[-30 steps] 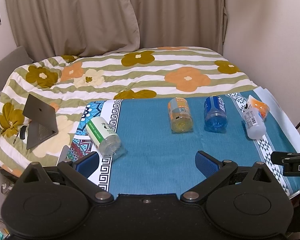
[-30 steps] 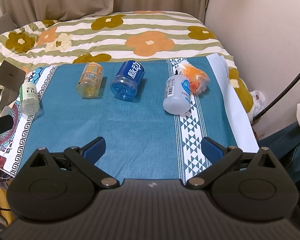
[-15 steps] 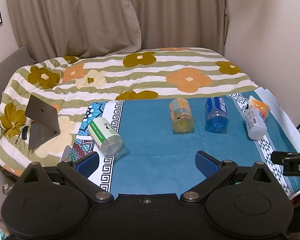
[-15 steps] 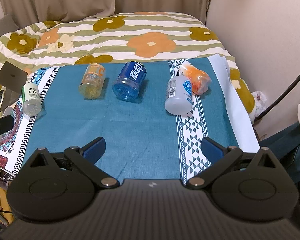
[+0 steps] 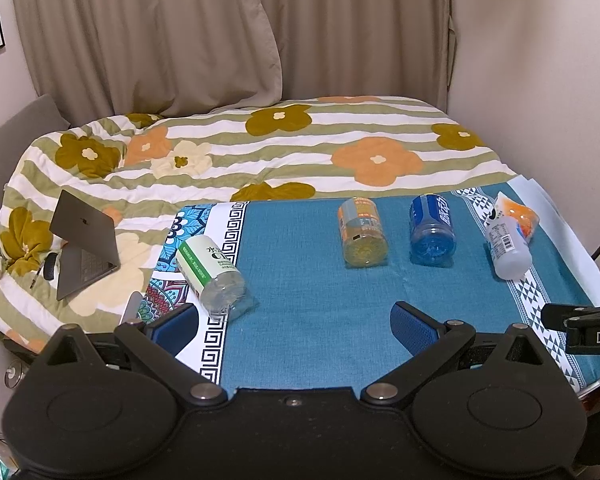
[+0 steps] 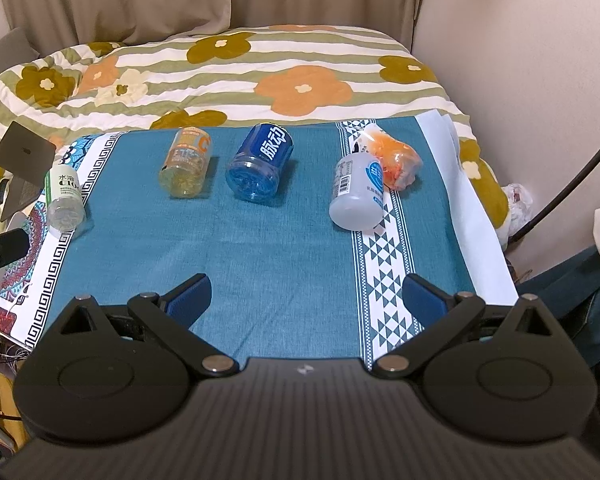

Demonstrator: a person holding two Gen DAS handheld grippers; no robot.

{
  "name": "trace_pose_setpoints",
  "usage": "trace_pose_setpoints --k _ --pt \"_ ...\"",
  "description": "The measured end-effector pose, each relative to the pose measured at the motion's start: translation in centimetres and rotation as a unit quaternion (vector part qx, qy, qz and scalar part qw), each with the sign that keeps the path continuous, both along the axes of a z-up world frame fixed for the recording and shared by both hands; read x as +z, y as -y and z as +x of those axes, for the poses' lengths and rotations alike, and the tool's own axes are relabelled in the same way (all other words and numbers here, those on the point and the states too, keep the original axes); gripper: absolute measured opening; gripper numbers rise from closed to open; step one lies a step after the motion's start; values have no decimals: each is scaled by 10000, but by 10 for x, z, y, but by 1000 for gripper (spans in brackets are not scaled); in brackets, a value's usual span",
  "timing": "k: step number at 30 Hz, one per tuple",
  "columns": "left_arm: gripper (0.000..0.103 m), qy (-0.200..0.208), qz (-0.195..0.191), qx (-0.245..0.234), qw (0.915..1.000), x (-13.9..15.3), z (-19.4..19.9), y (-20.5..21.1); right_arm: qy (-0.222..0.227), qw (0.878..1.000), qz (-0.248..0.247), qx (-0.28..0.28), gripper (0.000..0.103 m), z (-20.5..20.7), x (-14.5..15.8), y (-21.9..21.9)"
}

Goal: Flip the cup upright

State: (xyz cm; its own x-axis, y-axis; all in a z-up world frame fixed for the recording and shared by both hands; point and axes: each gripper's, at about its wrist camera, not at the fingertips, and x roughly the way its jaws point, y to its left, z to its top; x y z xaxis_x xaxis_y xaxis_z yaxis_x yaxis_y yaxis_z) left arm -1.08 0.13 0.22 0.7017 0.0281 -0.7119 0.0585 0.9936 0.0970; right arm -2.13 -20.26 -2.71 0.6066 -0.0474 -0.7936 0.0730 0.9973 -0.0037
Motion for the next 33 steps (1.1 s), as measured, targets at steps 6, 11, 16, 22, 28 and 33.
trace_pose_setpoints --k 6,11,16,22,28,33 --pt "103 17 5 4 10000 2 0 0 12 10000 2 8 103 -1 2 -1" --pt "103 38 11 23 10000 6 -2 0 19 10000 3 15 103 -1 4 -2" --pt "103 48 20 27 10000 7 -3 0 31 10000 10 28 103 -2 7 -3" --pt "103 44 33 43 10000 7 -3 1 15 10000 26 49 103 -3 9 -1" --pt "103 14 41 44 10000 10 1 15 -18 10000 40 87 103 -3 13 12" --pt "103 -58 14 35 10000 10 12 34 -84 9998 138 149 103 7 12 36"
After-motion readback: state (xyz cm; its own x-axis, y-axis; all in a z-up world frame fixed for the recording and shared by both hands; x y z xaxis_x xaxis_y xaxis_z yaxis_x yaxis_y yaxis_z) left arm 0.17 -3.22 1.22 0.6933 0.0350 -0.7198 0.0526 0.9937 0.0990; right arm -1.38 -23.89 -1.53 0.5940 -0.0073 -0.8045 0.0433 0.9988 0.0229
